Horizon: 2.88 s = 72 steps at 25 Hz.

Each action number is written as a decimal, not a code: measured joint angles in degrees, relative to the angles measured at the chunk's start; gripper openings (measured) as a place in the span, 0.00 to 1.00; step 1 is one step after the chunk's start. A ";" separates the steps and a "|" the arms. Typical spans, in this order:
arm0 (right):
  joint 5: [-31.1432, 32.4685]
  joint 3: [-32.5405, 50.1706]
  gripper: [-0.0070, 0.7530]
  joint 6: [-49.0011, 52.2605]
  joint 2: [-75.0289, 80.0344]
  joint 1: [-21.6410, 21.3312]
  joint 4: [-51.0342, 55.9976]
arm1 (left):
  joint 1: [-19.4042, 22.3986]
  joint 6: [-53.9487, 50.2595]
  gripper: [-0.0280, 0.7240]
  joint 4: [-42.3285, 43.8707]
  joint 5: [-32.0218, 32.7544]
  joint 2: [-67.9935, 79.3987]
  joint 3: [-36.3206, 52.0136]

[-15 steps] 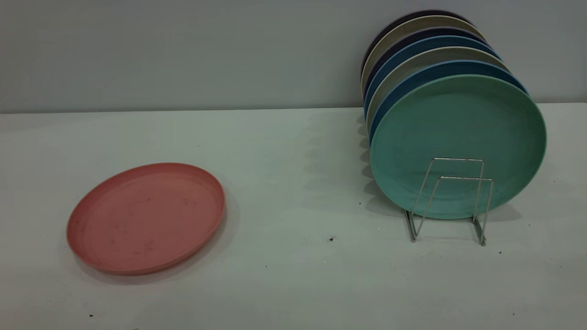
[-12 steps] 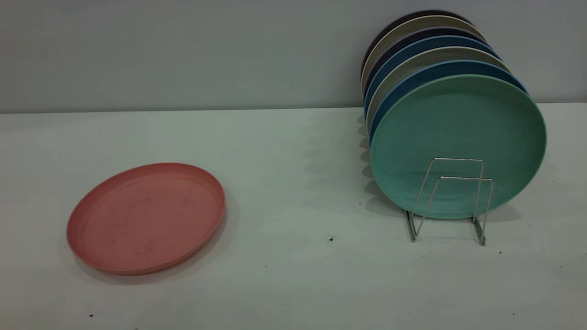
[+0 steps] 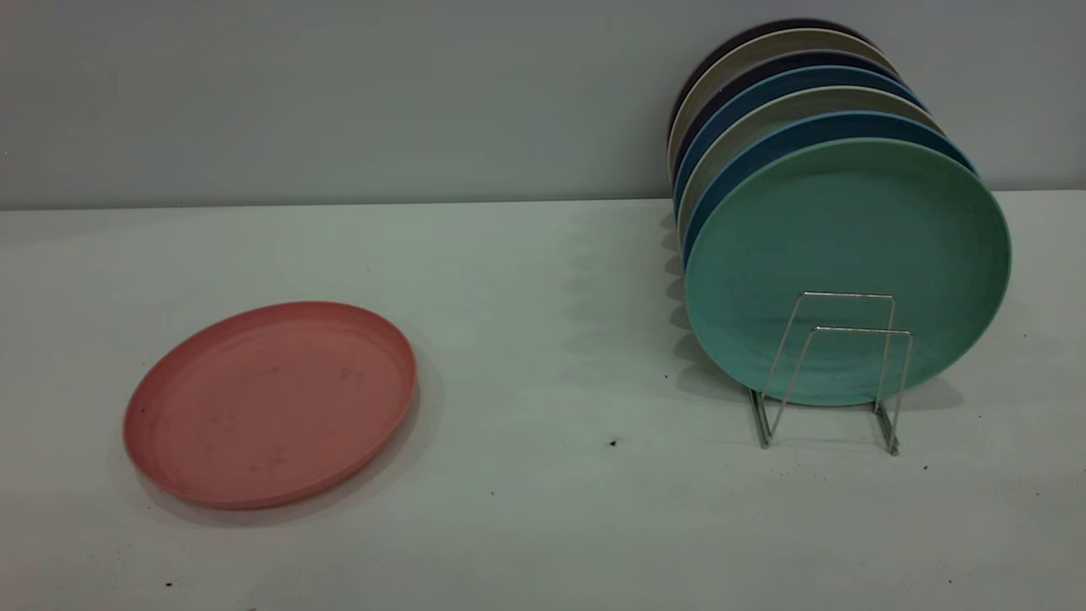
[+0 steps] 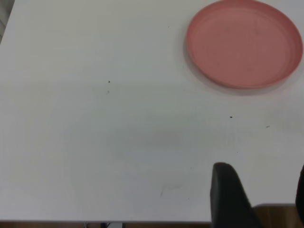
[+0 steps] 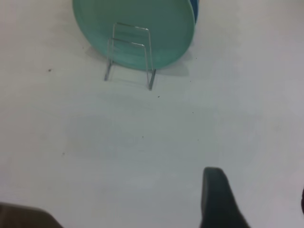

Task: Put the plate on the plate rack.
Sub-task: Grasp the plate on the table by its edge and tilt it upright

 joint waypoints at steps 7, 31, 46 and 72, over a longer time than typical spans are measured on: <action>0.00 0.00 0.57 0.00 0.00 0.00 0.00 | 0.00 0.00 0.54 0.00 0.00 0.00 0.00; -0.22 0.00 0.57 0.00 0.00 0.00 -0.04 | 0.00 0.00 0.54 0.00 0.00 0.00 0.00; -22.82 -0.91 0.57 -9.50 27.12 0.00 13.54 | 0.00 0.48 0.62 -1.05 -20.57 37.21 -1.84; -36.71 -11.51 0.57 -59.14 83.82 0.00 58.94 | 11.96 37.68 0.63 -40.72 -38.44 102.46 -21.14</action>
